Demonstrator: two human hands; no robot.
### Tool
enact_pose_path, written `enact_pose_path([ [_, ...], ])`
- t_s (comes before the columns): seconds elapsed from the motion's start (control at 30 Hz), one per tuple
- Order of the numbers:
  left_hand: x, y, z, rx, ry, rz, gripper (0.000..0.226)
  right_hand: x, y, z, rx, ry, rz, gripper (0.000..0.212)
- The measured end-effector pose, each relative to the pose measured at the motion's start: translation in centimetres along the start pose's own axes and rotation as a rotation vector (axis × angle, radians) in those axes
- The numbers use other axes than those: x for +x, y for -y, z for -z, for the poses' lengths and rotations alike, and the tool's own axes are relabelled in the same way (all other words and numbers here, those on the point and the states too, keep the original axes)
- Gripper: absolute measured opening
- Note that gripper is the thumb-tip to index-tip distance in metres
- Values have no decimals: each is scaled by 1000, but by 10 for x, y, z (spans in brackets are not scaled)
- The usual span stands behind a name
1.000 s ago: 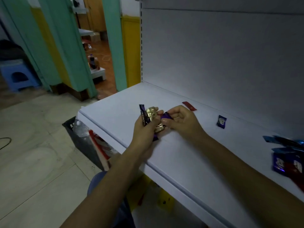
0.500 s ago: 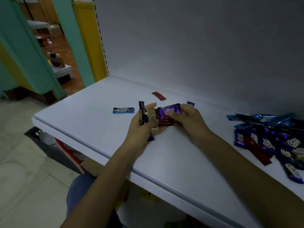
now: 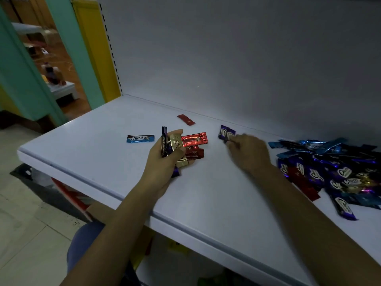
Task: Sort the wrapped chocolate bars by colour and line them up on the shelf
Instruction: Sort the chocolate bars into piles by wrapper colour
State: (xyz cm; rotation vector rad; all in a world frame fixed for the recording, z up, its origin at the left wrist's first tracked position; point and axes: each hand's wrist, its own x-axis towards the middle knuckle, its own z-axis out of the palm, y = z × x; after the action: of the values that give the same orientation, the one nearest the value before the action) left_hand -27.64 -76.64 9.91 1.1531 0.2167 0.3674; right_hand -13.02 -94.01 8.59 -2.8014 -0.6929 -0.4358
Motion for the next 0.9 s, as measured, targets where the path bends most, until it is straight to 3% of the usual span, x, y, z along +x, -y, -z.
enact_pose_path([
  [0.03, 0, 0, 0, 0, 3, 0, 37, -3, 4, -4, -58, 81, 8, 38],
  [0.1, 0, 1, 1, 6, 4, 1, 37, -5, 18, -3, 6, 32, -17, 44],
  [0.17, 0, 1, 1, 10, 10, 2, 38, -11, 37, 14, 373, -109, -20, 36],
  [0.27, -1, 1, 0, 14, 9, -16, 38, -15, 67, 37, 1145, 172, -124, 21],
  [0.33, -1, 2, -1, -8, -41, -41, 38, -9, 76, 35, 1259, 207, -126, 7],
  [0.43, 4, 0, -1, -108, -133, -44, 36, 26, 76, 26, 1438, 33, -428, 11],
  [0.5, 8, -1, -1, -158, -169, -19, 36, 54, 77, 15, 1372, -210, -489, 13],
  [0.57, 10, -1, -2, -170, -189, -3, 36, 72, 80, -2, 1002, -292, -225, 17],
  [0.63, 10, -2, -2, -158, -195, -2, 37, 74, 88, -19, 572, -14, 61, 26],
  [0.7, 11, -1, -1, -137, -205, -7, 38, 70, 92, -35, 248, 254, 225, 34],
  [0.77, 10, 0, -1, -135, -209, -4, 39, 63, 96, -35, 345, 163, 229, 37],
  [0.83, 10, -2, -2, -140, -209, -5, 39, 50, 99, -21, 781, 7, 55, 37],
  [0.9, 12, -4, -2, -160, -215, -3, 39, 42, 93, -5, 1146, 168, -86, 39],
])
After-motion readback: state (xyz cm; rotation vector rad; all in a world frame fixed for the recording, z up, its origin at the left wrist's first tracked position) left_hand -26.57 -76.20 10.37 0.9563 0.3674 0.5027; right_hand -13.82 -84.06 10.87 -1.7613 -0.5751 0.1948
